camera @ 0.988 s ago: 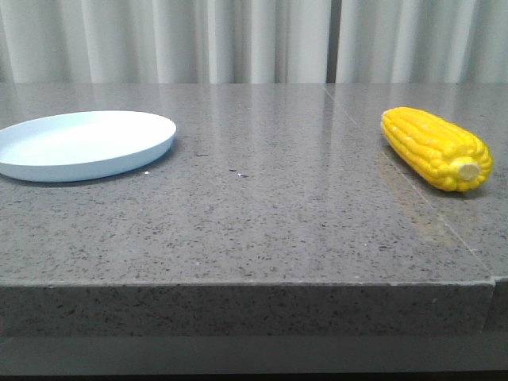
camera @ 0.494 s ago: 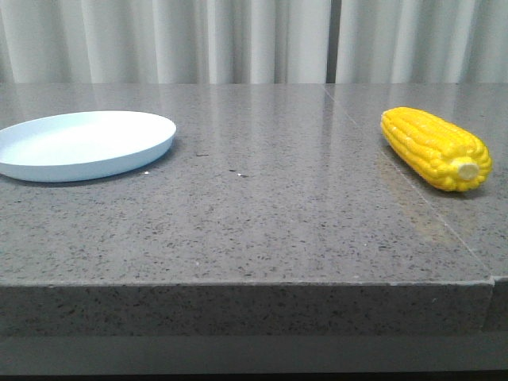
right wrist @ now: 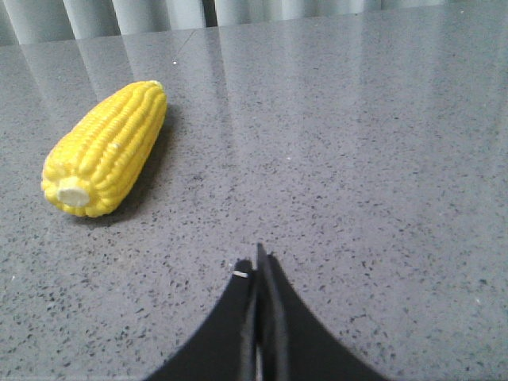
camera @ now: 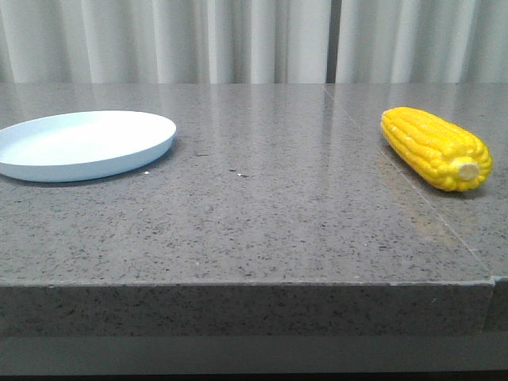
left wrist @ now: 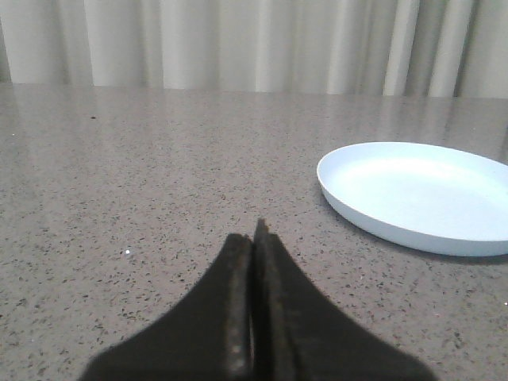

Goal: Place corn on plate with both arms

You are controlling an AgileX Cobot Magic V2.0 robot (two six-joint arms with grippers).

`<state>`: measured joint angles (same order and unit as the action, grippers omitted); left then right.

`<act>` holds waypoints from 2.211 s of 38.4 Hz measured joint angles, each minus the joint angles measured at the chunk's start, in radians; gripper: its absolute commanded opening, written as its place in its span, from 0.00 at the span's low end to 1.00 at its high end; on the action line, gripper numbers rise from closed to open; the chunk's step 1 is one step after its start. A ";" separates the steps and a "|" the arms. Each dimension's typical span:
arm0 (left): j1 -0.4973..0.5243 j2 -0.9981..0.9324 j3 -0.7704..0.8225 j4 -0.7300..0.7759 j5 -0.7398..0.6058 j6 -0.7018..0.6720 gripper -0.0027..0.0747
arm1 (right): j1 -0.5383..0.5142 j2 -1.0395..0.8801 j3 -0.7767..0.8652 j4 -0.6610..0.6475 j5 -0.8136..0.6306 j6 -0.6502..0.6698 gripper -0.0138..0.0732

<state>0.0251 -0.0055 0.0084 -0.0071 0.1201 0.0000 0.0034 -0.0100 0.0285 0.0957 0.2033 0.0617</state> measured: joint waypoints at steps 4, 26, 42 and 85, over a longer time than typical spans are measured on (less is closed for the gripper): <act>0.000 0.000 0.000 0.000 -0.021 0.000 0.01 | 0.000 0.000 0.000 0.000 -0.025 0.000 0.09; 0.000 0.099 -0.348 0.046 0.037 0.000 0.01 | 0.000 0.117 -0.439 0.010 0.141 0.000 0.09; 0.000 0.389 -0.506 0.071 0.182 0.000 0.02 | 0.000 0.410 -0.603 0.011 0.172 0.000 0.16; -0.082 0.764 -0.683 0.071 0.214 0.000 0.83 | 0.000 0.410 -0.604 0.011 0.172 0.000 0.92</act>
<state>-0.0567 0.7585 -0.6749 0.0637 0.3345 0.0000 0.0034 0.3996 -0.5752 0.1069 0.3754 0.0617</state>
